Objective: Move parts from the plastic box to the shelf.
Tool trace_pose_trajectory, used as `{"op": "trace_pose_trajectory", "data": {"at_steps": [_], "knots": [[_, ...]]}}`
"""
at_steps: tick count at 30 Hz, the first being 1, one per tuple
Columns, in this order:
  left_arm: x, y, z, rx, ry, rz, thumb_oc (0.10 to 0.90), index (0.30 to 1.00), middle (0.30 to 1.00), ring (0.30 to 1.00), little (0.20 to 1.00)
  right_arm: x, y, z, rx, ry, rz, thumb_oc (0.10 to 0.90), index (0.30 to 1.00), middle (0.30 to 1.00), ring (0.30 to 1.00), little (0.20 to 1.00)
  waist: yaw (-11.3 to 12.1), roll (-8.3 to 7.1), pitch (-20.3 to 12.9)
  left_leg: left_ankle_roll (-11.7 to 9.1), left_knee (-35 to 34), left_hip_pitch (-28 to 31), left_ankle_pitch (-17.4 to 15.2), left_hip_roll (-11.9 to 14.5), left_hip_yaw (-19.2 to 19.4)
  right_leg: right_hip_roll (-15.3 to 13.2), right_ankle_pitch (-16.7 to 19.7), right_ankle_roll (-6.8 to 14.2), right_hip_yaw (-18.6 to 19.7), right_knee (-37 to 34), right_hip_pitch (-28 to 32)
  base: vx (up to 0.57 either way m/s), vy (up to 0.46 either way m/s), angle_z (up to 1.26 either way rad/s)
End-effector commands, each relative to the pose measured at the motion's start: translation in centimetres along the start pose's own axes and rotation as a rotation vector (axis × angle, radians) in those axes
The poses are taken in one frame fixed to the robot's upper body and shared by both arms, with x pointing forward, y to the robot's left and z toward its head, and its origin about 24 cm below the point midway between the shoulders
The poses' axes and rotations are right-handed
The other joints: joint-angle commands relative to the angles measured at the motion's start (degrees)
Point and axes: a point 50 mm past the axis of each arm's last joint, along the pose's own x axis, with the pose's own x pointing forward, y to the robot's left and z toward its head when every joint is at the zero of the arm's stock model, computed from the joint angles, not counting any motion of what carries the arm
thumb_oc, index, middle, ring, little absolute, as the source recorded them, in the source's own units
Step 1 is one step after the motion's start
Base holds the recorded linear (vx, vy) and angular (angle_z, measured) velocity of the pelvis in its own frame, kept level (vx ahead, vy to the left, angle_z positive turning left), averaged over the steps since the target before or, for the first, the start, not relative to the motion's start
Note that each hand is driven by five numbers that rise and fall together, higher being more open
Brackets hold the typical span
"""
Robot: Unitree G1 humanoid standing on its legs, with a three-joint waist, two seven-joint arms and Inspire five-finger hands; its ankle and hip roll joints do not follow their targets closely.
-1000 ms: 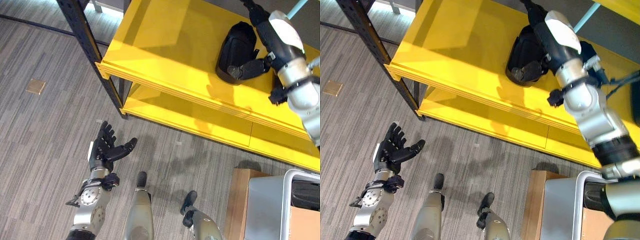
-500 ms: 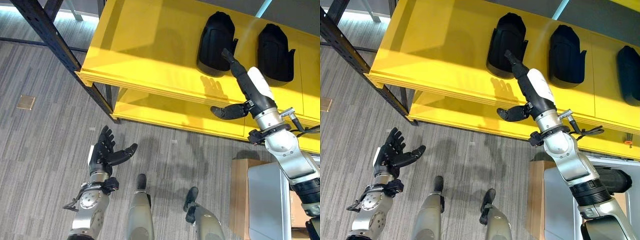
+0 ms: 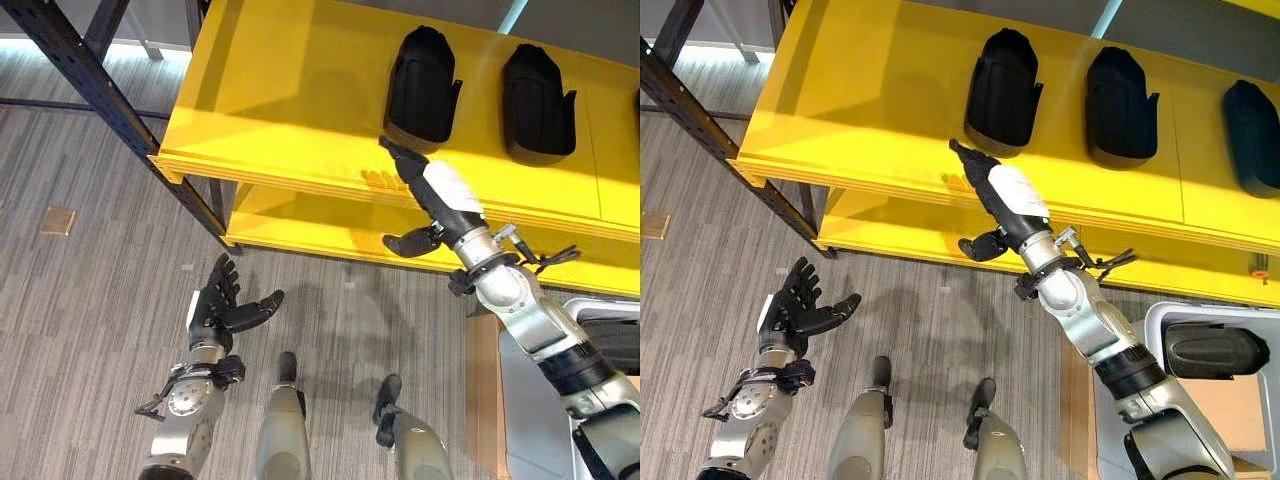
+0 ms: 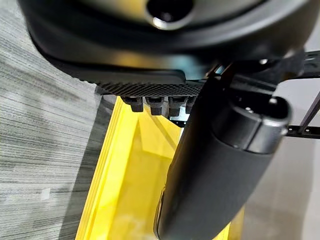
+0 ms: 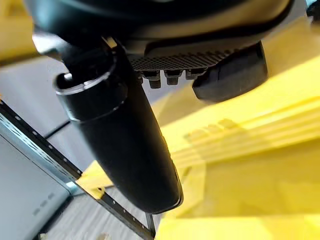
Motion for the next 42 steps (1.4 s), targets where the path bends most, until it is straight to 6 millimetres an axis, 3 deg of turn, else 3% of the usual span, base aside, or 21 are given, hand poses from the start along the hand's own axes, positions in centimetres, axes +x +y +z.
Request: {"op": "trace_pose_trajectory", "data": {"at_steps": [1,13,30,42], "knots": [[0.2,-0.3,2.6,0.033,-0.155,-0.037,0.9,1.0,1.0,1.0,1.0,2.5,-3.9,3.1,-0.105,-0.142,-0.163,0.9,1.0,1.0,1.0,1.0,-0.65,-1.39,-4.38,-2.32,3.62,-7.68,2.27,3.0,-0.95,-1.94,-9.01,1.26,0.44,-2.63,12.31,0.0,0.0,0.0],[0.7,-0.7,3.4,0.034,-0.189,-0.054,0.9,1.0,1.0,1.0,1.0,5.3,-2.6,1.5,-0.245,-0.022,-0.089,0.9,1.0,1.0,1.0,1.0,0.11,-1.06,-3.56,-2.17,4.07,-8.5,2.08,2.26,-1.22,-2.13,-9.02,1.0,0.19,-1.92,11.63,0.0,0.0,0.0],[0.7,-0.9,3.9,0.028,-0.211,-0.086,0.9,1.0,1.0,1.0,1.0,6.6,-5.2,-1.7,-0.348,0.157,-0.105,0.9,1.0,1.0,1.0,1.0,1.04,-0.33,-2.65,-1.99,4.31,-9.23,2.26,1.87,-1.34,-2.2,-9.24,0.59,0.23,-0.51,10.36,0.0,0.0,0.0],[0.7,-0.8,4.0,0.02,-0.216,-0.096,0.9,1.0,1.0,1.0,1.0,7.4,-7.1,-2.4,-0.386,0.223,-0.124,0.9,1.0,1.0,1.0,1.0,1.74,-0.3,-2.52,-1.96,4.73,-9.93,2.25,1.42,-1.81,-2.23,-9.48,0.52,-0.22,0.02,10.23,0.01,-0.001,0.02]]}}
